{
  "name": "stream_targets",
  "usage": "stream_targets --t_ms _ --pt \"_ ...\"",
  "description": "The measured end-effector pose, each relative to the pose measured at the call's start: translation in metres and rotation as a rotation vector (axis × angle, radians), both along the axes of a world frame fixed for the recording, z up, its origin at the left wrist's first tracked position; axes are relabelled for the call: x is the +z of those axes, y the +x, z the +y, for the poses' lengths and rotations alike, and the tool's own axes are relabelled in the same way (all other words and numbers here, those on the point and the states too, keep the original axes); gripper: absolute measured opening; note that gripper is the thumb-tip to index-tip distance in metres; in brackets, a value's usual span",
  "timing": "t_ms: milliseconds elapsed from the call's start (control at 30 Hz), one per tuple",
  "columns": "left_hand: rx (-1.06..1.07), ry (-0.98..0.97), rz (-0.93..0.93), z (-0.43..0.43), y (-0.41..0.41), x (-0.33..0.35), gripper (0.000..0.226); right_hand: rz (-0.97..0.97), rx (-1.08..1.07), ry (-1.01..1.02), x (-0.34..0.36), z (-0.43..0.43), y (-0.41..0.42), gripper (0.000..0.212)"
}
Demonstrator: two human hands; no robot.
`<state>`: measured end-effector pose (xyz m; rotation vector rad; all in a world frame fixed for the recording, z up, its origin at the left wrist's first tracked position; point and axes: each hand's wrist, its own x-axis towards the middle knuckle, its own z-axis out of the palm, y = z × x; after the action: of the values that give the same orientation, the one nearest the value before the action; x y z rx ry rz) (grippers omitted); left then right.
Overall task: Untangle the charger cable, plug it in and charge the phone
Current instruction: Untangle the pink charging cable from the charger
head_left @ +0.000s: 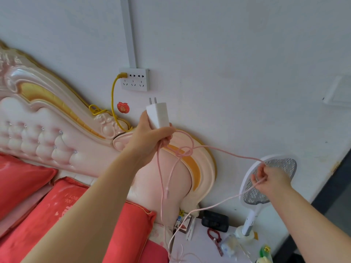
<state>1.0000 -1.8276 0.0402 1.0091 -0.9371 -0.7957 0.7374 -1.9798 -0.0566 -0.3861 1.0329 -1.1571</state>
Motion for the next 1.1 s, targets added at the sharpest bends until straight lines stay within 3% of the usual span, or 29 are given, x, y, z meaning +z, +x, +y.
stream_targets --t_ms 133,267,333,400,533,633,733,900,1100 --pt "0.004 -0.028 -0.038 0.003 0.001 0.009 0.05 0.254 0.083 0.041 -0.018 0.007 -0.008 0.029" --pt "-0.036 -0.055 -0.107 0.005 -0.008 0.016 0.051 0.685 0.48 0.035 -0.033 0.03 -0.001 0.022" --pt "-0.039 -0.04 -0.169 0.005 -0.013 0.018 0.051 0.99 0.699 -0.07 -0.031 0.042 0.011 0.022" --pt "-0.038 -0.018 -0.239 0.005 -0.019 0.019 0.056 1.148 0.797 -0.294 -0.024 0.051 0.026 0.036" --pt "-0.097 -0.022 -0.303 0.003 -0.032 0.017 0.069 0.839 0.78 -0.82 0.015 0.074 0.066 0.062" --pt "-0.113 0.001 -0.348 0.003 -0.038 0.015 0.071 0.798 0.743 -1.031 0.043 0.085 0.091 0.047" --pt "-0.114 0.011 -0.307 0.003 -0.038 0.015 0.063 0.84 0.835 -1.011 0.05 0.09 0.093 0.021" --pt "-0.112 0.036 -0.206 0.009 -0.027 0.012 0.039 0.972 0.764 -1.104 0.04 0.08 0.082 0.021" --pt "-0.074 0.016 -0.097 0.013 -0.014 0.015 0.031 0.657 0.406 -0.563 0.013 0.042 0.055 0.026"
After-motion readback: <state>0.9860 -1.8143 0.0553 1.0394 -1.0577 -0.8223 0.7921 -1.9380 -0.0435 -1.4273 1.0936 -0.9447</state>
